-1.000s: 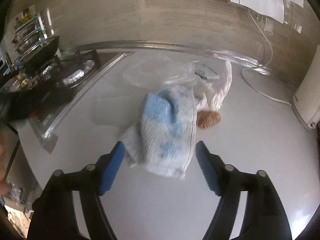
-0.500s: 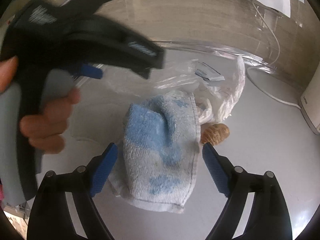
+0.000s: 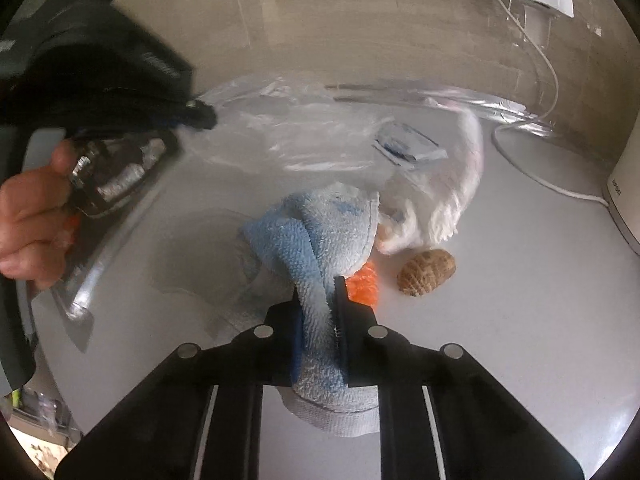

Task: Collect trash
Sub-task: 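Grasp the blue towel with the right tool while the left tool grasps the plastic bag, then carry the blue towel and plastic bag over the green basket and release both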

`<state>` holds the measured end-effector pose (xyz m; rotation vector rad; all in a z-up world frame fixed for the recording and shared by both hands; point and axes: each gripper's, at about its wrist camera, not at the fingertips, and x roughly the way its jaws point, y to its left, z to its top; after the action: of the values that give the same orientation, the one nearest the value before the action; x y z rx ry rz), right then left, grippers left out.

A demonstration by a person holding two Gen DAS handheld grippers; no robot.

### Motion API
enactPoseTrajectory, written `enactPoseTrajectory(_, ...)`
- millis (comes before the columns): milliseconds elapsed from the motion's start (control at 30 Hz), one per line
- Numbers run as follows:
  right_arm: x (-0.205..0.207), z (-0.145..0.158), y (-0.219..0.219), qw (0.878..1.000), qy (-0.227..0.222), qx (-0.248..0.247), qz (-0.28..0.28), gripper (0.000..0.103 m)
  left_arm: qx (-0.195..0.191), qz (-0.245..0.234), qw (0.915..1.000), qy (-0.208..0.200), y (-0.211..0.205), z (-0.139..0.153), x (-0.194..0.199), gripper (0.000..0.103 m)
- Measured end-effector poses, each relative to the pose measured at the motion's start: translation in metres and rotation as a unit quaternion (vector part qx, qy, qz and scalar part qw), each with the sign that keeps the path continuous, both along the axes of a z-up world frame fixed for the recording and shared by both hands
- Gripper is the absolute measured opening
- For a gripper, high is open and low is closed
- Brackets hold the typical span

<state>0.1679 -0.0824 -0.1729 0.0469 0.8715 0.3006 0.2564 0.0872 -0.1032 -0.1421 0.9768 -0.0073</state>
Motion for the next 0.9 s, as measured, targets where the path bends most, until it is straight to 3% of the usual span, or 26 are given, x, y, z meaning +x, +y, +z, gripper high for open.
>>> enactPoseTrajectory(200,-0.015,0.040,0.005,0.999,-0.035,0.017,0.009,0.014,0.007,0.022,0.9984,-0.052,0.027,0.056,-0.050,0.005)
enactPoseTrajectory(467,-0.073,0.103,0.025,0.995,-0.090,0.009,0.045,0.014,0.056,0.052,0.9926,-0.095,0.058,0.114,-0.138,0.005)
enactPoseTrajectory(700,-0.139,0.116,0.039,0.993,-0.072,0.021,0.086,0.014,0.049,0.070,0.9920,-0.093,0.087,0.119,-0.228,0.005)
enactPoseTrajectory(900,-0.204,0.100,0.059,0.990,-0.041,-0.010,0.137,0.014,0.047,0.075,0.9936,-0.070,0.096,0.091,-0.302,0.005)
